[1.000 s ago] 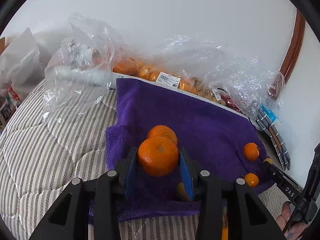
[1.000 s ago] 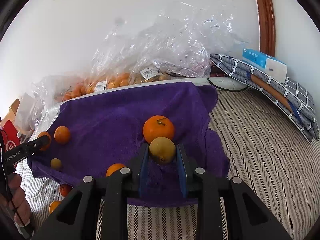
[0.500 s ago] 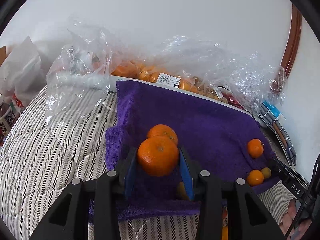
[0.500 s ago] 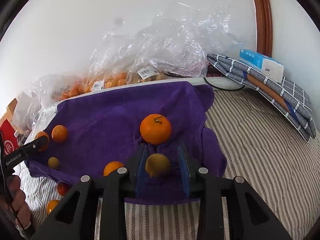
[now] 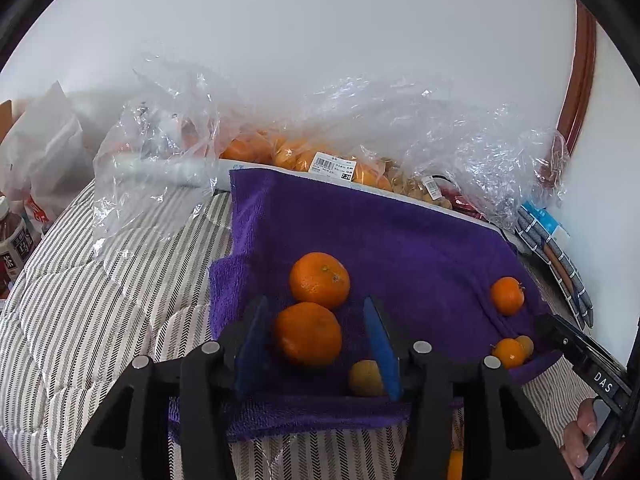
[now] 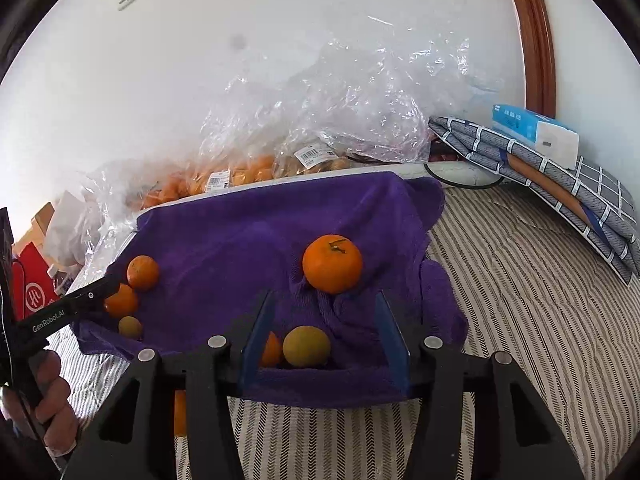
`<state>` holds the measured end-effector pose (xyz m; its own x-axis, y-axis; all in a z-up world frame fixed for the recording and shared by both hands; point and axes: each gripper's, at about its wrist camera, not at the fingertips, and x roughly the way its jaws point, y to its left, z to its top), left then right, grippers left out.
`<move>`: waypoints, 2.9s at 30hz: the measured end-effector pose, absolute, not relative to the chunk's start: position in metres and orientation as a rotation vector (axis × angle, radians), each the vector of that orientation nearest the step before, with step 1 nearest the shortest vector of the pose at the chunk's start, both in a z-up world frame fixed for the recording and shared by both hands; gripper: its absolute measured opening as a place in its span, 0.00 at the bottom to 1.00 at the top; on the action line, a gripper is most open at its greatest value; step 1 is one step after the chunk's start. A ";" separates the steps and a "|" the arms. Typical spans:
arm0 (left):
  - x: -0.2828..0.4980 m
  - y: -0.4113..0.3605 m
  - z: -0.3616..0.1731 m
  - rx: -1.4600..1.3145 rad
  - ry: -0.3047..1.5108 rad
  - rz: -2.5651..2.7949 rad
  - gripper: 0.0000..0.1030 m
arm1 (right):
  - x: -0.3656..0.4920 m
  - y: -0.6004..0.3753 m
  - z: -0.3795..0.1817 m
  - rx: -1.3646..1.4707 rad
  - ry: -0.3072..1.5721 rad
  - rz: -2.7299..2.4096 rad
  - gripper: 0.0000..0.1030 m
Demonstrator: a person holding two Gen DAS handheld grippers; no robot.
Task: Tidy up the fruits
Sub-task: 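Open both grippers to drop the fruits onto the towel, then move both tools back to the pile and grasp an orange with the right gripper, then grasp the red fruit with the left gripper while the right gripper lifts its orange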
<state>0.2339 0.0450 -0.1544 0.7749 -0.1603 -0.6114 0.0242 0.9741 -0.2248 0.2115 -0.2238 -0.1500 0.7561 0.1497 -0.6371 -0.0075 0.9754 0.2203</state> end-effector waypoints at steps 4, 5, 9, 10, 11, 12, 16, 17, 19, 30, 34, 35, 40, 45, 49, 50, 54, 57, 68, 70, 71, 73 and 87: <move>0.231 0.043 -0.153 -0.196 0.668 -0.096 0.47 | 0.209 -0.229 -0.148 0.241 0.685 0.085 0.52; 0.230 0.043 -0.152 -0.197 0.664 -0.094 0.47 | 0.209 -0.231 -0.148 0.254 0.676 0.088 0.52; 0.227 0.046 -0.151 -0.206 0.655 -0.092 0.47 | 0.207 -0.228 -0.141 0.205 0.676 0.040 0.52; 0.226 0.045 -0.151 -0.205 0.654 -0.091 0.47 | 0.207 -0.226 -0.139 0.191 0.684 0.027 0.52; 0.226 0.045 -0.151 -0.204 0.653 -0.089 0.47 | 0.205 -0.224 -0.137 0.178 0.697 0.019 0.52; 0.225 0.045 -0.151 -0.204 0.652 -0.088 0.47 | 0.201 -0.223 -0.135 0.175 0.702 0.023 0.52; 0.220 0.045 -0.149 -0.200 0.640 -0.082 0.47 | 0.186 -0.215 -0.126 0.157 0.715 0.044 0.52; 0.218 0.045 -0.149 -0.193 0.635 -0.075 0.47 | 0.183 -0.213 -0.126 0.159 0.722 0.053 0.52; 0.213 0.046 -0.147 -0.179 0.617 -0.063 0.47 | 0.177 -0.209 -0.125 0.158 0.735 0.061 0.52; 0.179 0.064 -0.149 -0.192 0.618 -0.014 0.48 | 0.147 -0.192 -0.129 0.180 0.765 0.114 0.52; 0.162 0.080 -0.153 -0.195 0.640 0.007 0.48 | 0.139 -0.185 -0.134 0.169 0.789 0.120 0.52; 0.159 0.082 -0.154 -0.194 0.652 0.003 0.48 | 0.138 -0.183 -0.135 0.166 0.794 0.126 0.52; 0.150 0.092 -0.159 -0.206 0.679 0.011 0.51 | 0.133 -0.172 -0.141 0.166 0.811 0.160 0.47; 0.149 0.097 -0.162 -0.231 0.698 0.019 0.51 | 0.141 -0.153 -0.147 0.126 0.826 0.217 0.43; 0.153 0.095 -0.164 -0.221 0.724 0.025 0.52 | 0.156 -0.136 -0.155 0.088 0.866 0.263 0.37; 0.154 0.096 -0.165 -0.226 0.731 0.026 0.52 | 0.159 -0.134 -0.157 0.085 0.875 0.270 0.37; 0.157 0.099 -0.169 -0.244 0.759 0.024 0.53 | 0.173 -0.126 -0.168 0.079 0.928 0.292 0.35; 0.158 0.097 -0.170 -0.238 0.770 0.020 0.53 | 0.176 -0.125 -0.171 0.081 0.930 0.288 0.31; 0.153 0.080 -0.175 -0.301 0.839 -0.188 0.53 | 0.140 -0.190 -0.164 0.088 0.864 0.155 0.31; 0.152 0.068 -0.171 -0.293 0.829 -0.197 0.53 | 0.133 -0.204 -0.165 0.099 0.863 0.133 0.31; 0.152 0.061 -0.169 -0.287 0.826 -0.205 0.53 | 0.131 -0.210 -0.166 0.106 0.866 0.129 0.31; 0.156 0.043 -0.165 -0.288 0.841 -0.243 0.53 | 0.128 -0.219 -0.167 0.129 0.865 0.125 0.31; 0.205 -0.031 -0.174 -0.184 1.004 -0.208 0.43 | 0.125 -0.232 -0.168 0.148 0.869 0.124 0.31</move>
